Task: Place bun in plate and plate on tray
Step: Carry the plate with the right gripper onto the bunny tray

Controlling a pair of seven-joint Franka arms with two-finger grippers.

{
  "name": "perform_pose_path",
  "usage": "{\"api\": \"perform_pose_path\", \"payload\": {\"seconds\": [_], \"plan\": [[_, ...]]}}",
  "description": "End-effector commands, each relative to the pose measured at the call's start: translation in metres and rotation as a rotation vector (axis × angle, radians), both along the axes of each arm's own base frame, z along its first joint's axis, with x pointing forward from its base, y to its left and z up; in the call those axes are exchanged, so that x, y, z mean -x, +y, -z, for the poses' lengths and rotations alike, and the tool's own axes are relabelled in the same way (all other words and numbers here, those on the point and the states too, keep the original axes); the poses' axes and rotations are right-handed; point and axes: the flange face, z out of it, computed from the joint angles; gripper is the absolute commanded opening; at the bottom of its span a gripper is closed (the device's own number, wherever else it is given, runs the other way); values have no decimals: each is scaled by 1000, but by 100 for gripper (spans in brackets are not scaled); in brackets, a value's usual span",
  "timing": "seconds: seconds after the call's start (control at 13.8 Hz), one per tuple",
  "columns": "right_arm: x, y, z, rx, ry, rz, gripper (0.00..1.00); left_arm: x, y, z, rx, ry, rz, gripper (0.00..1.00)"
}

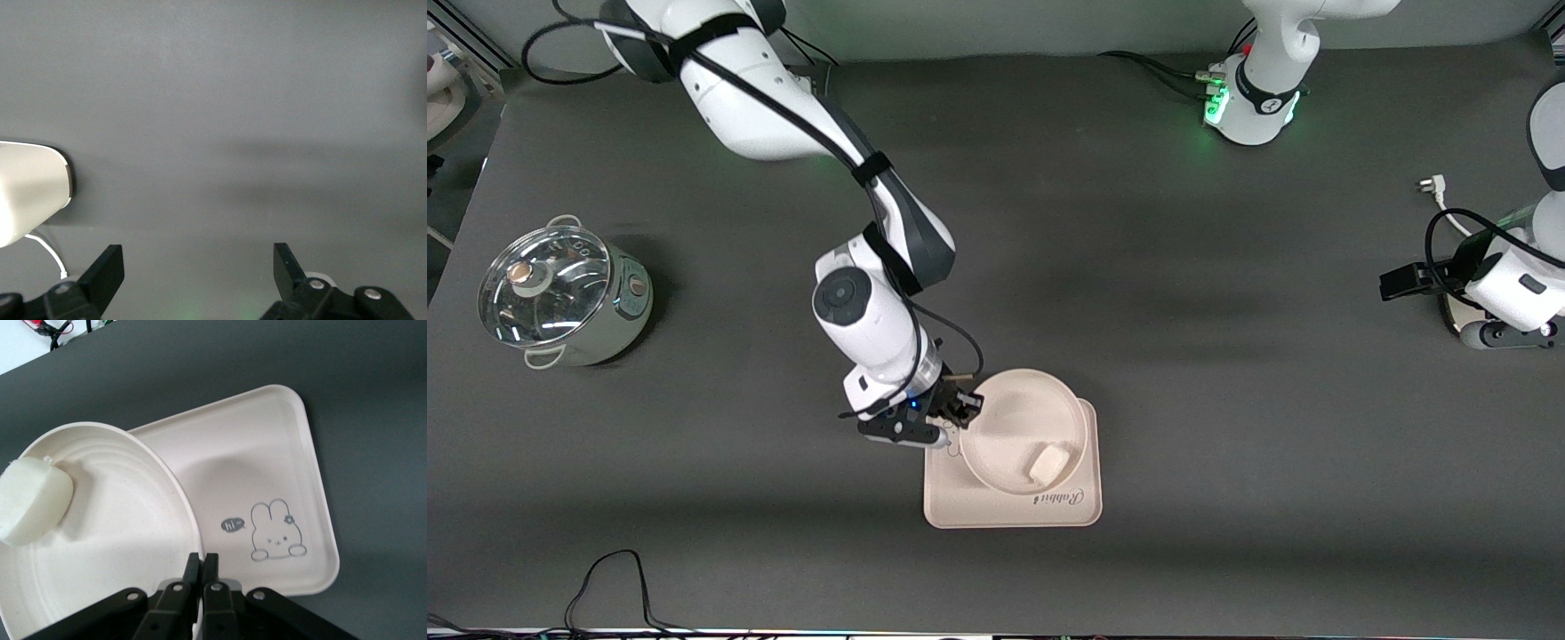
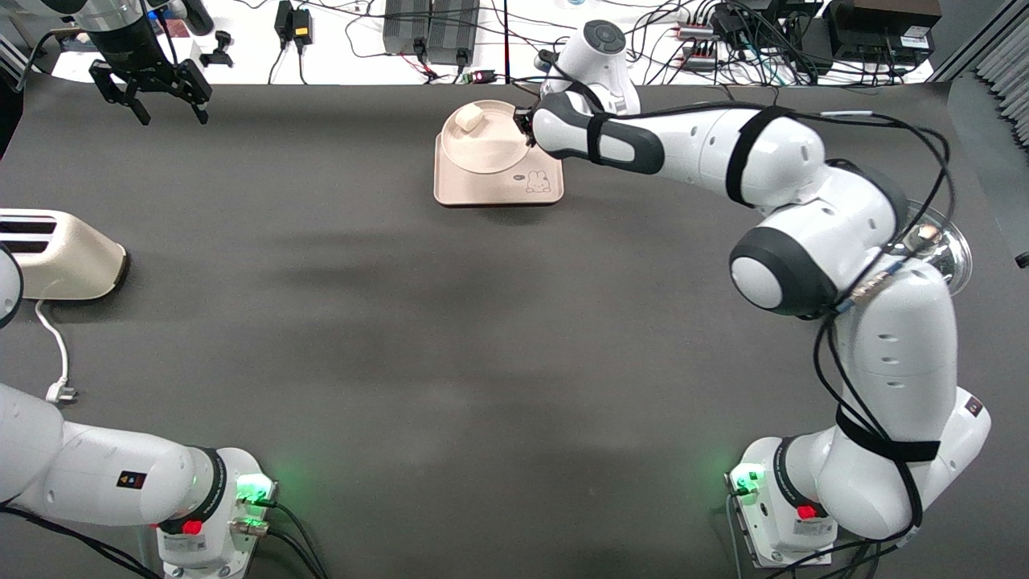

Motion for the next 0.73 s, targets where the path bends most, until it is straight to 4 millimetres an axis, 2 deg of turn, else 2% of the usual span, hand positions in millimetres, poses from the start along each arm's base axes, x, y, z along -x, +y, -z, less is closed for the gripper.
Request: {"api": "perform_pose_path", "payload": {"seconds": [0.0, 0.29, 0.51, 0.58, 0.65], "plan": [[-14, 10, 34, -16, 12, -11, 0, 2, -1, -3, -1, 4, 16, 100], [-16, 8, 80, -21, -27, 5, 0, 2, 0, -3, -1, 4, 14, 100], [-15, 5, 93, -8, -15, 4, 0, 2, 0, -3, -1, 4, 14, 100], [-14, 5, 94, -8, -14, 5, 4, 2, -1, -3, -1, 4, 16, 100], [-14, 4, 95, -9, -12, 6, 46, 2, -1, -3, -1, 6, 16, 100]]}}
